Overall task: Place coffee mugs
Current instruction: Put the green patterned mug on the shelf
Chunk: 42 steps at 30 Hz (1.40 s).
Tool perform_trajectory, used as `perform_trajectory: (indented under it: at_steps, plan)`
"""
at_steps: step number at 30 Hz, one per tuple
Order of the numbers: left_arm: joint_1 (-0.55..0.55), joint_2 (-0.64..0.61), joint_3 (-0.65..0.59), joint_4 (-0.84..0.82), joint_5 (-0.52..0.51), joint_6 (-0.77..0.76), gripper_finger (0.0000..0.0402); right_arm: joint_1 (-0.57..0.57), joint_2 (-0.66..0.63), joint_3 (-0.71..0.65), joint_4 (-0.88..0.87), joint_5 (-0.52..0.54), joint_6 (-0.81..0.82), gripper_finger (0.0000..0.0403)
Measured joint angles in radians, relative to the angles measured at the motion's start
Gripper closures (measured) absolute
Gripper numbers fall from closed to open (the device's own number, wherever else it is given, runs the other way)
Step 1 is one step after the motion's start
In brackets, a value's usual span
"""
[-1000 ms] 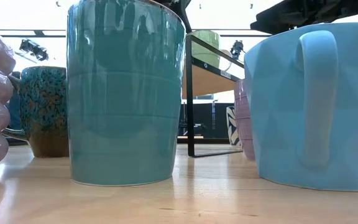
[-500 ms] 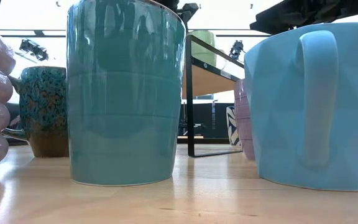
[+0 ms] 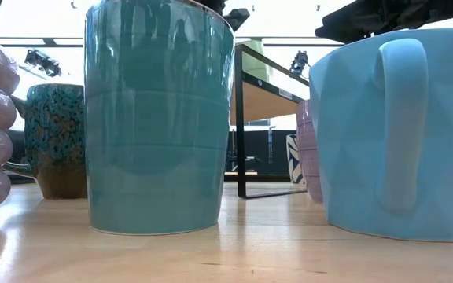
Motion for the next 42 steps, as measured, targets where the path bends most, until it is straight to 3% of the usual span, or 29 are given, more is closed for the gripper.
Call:
perform_trajectory:
  at_steps: [6,14,21,27,34,42]
  plan:
    - [0.001,-0.003,0.000,-0.017,-0.048,0.003,0.0377,0.000,0.000,0.000,0.000,0.000,0.003,0.0184]
    - [0.070,-0.012,0.087,-0.157,-0.057,-0.055,0.0378,0.000,0.000,0.000,0.000,0.000,0.003,0.0184]
    - [0.216,-0.013,0.200,-0.312,-0.026,-0.125,0.0375,0.000,0.000,0.000,0.000,0.000,0.003,0.0184]
    - [0.368,-0.014,0.218,-0.411,-0.023,-0.130,0.0374,0.000,0.000,0.000,-0.001,0.000,0.003,0.0184]
    - [0.488,-0.013,0.206,-0.454,-0.017,-0.042,0.0377,0.000,0.000,0.000,-0.001,0.000,0.003,0.0184]
    - [0.533,-0.013,0.206,-0.510,0.004,0.190,0.0377,0.000,0.000,0.000,-0.001,0.000,0.003,0.0184]
